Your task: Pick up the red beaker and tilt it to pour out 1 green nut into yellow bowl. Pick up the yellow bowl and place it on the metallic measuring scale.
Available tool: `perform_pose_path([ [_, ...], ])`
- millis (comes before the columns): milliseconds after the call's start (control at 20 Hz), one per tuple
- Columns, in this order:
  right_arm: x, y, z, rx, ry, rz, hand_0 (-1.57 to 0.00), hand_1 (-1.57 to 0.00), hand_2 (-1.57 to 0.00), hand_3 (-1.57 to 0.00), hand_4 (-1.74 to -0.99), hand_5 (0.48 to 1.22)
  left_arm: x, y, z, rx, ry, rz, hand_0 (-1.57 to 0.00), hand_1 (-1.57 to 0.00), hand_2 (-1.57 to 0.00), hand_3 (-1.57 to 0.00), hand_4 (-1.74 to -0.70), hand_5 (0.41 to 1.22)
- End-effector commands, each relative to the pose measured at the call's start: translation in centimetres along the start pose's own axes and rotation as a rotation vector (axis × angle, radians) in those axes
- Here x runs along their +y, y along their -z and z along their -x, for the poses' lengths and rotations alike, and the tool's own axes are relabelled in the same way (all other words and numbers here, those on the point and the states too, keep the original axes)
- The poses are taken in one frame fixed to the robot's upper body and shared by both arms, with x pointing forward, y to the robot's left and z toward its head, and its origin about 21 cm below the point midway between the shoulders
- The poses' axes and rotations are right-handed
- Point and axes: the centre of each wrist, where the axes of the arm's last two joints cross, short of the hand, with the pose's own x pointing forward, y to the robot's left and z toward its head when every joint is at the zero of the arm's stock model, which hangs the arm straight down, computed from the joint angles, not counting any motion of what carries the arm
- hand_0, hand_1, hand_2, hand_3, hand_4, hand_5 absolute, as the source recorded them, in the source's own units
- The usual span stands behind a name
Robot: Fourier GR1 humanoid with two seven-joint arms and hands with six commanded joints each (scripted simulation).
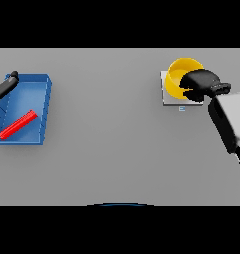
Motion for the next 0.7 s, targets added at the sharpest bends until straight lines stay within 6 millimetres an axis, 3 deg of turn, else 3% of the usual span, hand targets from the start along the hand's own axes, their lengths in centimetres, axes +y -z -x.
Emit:
perform_pose_path([
  [0, 0.15, -0.18, 0.29, -0.017, 0.010, -0.008, -1.13, -1.32, -1.33, -1.06, -1.701, 1.221, 0.13, 0.12, 0.01, -0.001, -0.001, 0.003, 0.00, 0.00, 0.00, 0.00, -0.73, 0.720],
  [100, 0.05, -0.17, 0.12, 0.001, 0.027, -0.008, -0.72, -0.98, -1.04, -0.83, -1.619, 1.072, 0.23, 0.49, -0.13, -0.004, 0.000, 0.005, 0.00, 0.00, 0.00, 0.00, -0.73, 0.728],
  [250, 0.10, 0.02, 0.41, 0.017, 0.024, -0.032, -0.37, -0.58, -0.69, -0.61, -1.539, 0.933, 0.43, 0.57, -0.04, -0.010, 0.003, 0.004, 0.00, 0.00, 0.00, 0.00, -0.73, 0.717],
  [450, 0.05, -0.14, 0.60, -0.012, -0.024, -0.040, -0.15, -0.24, -0.37, -0.45, -1.469, 0.842, 0.28, 0.34, 0.00, 0.001, 0.005, 0.004, 0.00, 0.00, 0.00, 0.00, -0.72, 0.703],
  [650, -0.05, -0.07, 0.61, 0.024, -0.004, -0.067, -0.06, -0.10, -0.16, -0.32, -1.422, 0.785, 0.37, 0.32, -0.13, -0.002, 0.001, 0.000, 0.00, 0.00, 0.00, 0.00, -0.72, 0.696],
])
